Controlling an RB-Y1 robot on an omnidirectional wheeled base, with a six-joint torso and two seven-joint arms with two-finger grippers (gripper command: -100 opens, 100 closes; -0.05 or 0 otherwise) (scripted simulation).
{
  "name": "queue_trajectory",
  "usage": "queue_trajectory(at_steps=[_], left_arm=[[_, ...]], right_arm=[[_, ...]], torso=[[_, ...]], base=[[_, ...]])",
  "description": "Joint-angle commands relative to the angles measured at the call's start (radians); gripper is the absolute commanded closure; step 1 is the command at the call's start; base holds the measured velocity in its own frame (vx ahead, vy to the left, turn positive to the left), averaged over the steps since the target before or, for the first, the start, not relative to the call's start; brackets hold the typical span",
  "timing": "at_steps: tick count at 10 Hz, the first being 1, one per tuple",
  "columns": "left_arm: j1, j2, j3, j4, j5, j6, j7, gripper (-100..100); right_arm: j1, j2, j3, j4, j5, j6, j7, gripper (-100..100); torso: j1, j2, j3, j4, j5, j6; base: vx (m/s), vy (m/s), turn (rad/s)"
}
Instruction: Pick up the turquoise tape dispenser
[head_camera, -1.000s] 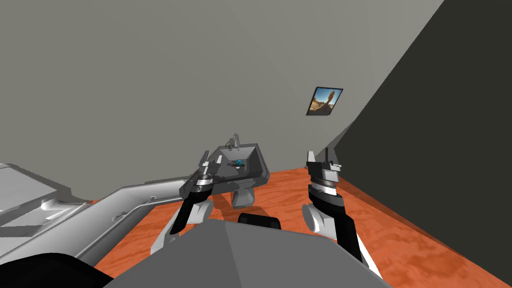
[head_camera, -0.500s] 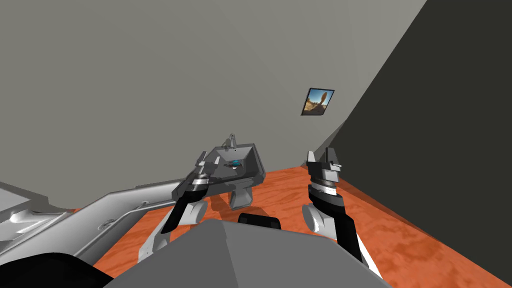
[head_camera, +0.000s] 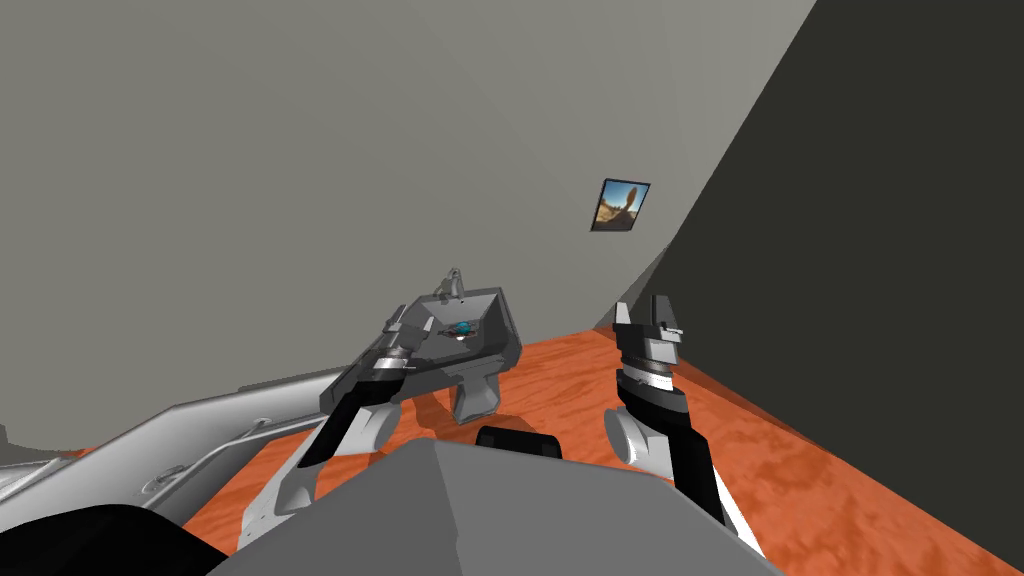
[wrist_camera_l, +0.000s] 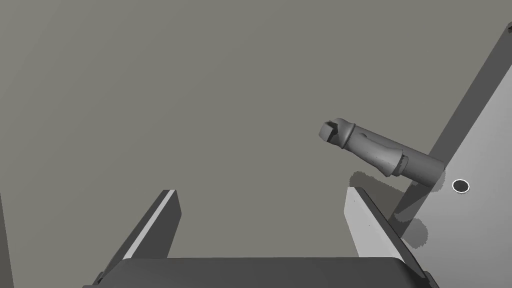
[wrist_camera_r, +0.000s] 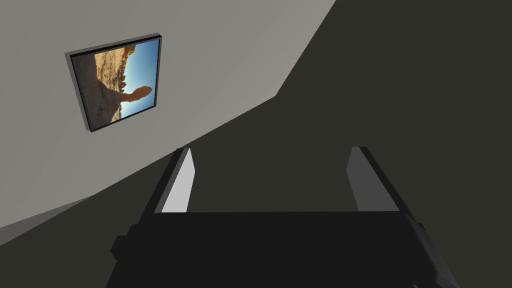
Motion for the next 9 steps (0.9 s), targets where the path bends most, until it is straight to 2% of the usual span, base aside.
queue_trajectory(at_steps=[1,2,3,4,5,6,7,8,9], left_arm=[[0.011,0.010,0.010,0.001,0.013,0.019,0.030,-100],[0.026,0.032,0.035,0.005,0.041,0.063,0.071,-100],[0.026,0.032,0.035,0.005,0.041,0.063,0.076,-100],[0.042,0.054,0.061,0.009,0.070,0.109,0.115,-100],[0.059,0.075,0.086,0.012,0.098,0.132,0.145,-100],[0.059,0.075,0.086,0.012,0.098,0.158,0.165,-100],[0.077,0.095,0.112,0.016,0.125,0.188,0.200,-100],[0.077,0.095,0.112,0.016,0.125,0.209,0.208,-100],[0.097,0.114,0.137,0.020,0.152,0.244,0.246,-100]], right_arm=[[0.000,0.000,0.000,0.000,0.000,0.000,0.000,0],[0.000,0.000,0.000,0.000,0.000,0.000,0.000,0],[0.000,0.000,0.000,0.000,0.000,0.000,0.000,0],[0.000,0.000,0.000,0.000,0.000,0.000,0.000,0],[0.000,0.000,0.000,0.000,0.000,0.000,0.000,0],[0.000,0.000,0.000,0.000,0.000,0.000,0.000,0],[0.000,0.000,0.000,0.000,0.000,0.000,0.000,0],[0.000,0.000,0.000,0.000,0.000,0.000,0.000,0],[0.000,0.000,0.000,0.000,0.000,0.000,0.000,0]], torso=[[0.000,0.000,0.000,0.000,0.000,0.000],[0.001,0.000,0.000,0.000,0.000,0.000],[0.000,0.000,0.000,0.000,0.000,0.000],[0.001,0.000,0.000,0.000,0.000,0.000],[0.001,0.000,0.000,0.000,0.000,0.000],[0.000,-0.001,-0.001,0.000,0.000,0.000],[0.000,-0.001,-0.001,0.000,0.000,0.000],[0.000,-0.001,-0.001,0.000,0.000,0.000],[0.001,-0.001,-0.001,0.000,0.000,0.000]], base=[[0.010,-0.037,-0.077],[0.014,-0.053,-0.157],[0.012,-0.037,-0.071],[0.018,-0.040,-0.173],[0.030,-0.061,-0.245],[0.026,-0.044,-0.086],[0.035,-0.041,-0.172],[0.031,-0.026,-0.080],[0.039,-0.038,-0.189]])
